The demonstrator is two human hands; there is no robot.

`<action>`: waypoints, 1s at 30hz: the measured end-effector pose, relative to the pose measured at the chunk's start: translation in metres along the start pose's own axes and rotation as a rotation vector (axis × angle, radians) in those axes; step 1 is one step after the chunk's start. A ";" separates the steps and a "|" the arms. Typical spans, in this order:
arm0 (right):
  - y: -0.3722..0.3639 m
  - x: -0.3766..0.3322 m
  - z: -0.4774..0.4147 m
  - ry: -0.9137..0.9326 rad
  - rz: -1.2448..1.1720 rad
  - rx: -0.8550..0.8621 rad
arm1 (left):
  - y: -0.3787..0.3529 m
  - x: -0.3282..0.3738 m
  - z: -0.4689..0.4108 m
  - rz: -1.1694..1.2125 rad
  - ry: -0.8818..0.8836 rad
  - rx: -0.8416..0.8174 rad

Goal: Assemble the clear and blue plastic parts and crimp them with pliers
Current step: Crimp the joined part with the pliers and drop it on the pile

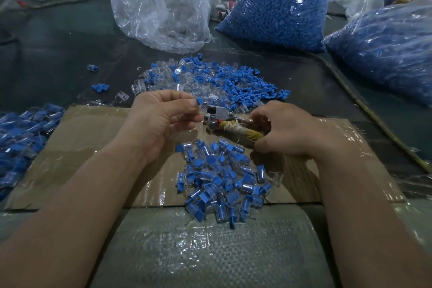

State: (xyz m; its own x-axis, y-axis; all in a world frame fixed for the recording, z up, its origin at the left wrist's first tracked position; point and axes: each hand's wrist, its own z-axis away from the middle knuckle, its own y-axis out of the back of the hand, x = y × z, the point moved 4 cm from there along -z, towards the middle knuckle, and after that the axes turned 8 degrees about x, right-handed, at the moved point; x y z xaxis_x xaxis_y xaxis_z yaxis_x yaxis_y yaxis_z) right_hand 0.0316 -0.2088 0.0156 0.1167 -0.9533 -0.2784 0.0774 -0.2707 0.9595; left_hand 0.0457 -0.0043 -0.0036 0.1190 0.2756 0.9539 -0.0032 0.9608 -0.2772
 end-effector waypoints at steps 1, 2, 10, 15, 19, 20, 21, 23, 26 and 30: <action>-0.001 -0.003 -0.001 0.002 0.045 0.022 | 0.000 0.000 0.000 -0.003 -0.001 -0.003; -0.001 -0.005 -0.002 0.003 0.079 0.041 | 0.001 0.000 0.000 -0.006 -0.002 -0.005; 0.000 -0.003 -0.003 -0.047 0.117 0.159 | 0.001 0.001 0.000 0.010 -0.022 -0.017; 0.003 0.004 -0.004 -0.060 0.000 0.253 | 0.002 0.003 0.001 -0.005 -0.089 0.006; 0.000 -0.006 -0.001 -0.014 -0.142 0.303 | 0.000 0.004 0.002 -0.079 -0.174 0.038; 0.001 -0.011 0.001 0.013 -0.198 0.320 | -0.001 0.005 0.002 -0.091 -0.190 0.047; 0.001 -0.015 0.002 0.038 -0.239 0.333 | -0.001 0.006 0.003 -0.094 -0.201 0.058; 0.002 -0.021 0.004 0.074 -0.262 0.347 | -0.001 0.007 0.004 -0.091 -0.222 0.085; 0.000 -0.026 0.006 0.107 -0.256 0.328 | -0.001 0.010 0.006 -0.100 -0.263 0.116; -0.004 -0.030 0.005 0.105 -0.256 0.280 | -0.003 0.015 0.009 -0.112 -0.301 0.106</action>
State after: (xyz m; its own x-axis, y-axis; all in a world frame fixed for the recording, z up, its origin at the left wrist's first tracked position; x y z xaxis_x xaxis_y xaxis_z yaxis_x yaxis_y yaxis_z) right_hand 0.0227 -0.1799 0.0206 0.2303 -0.8353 -0.4992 -0.1545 -0.5379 0.8288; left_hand 0.0383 -0.0026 0.0123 -0.1741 0.1493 0.9733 -0.1122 0.9790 -0.1702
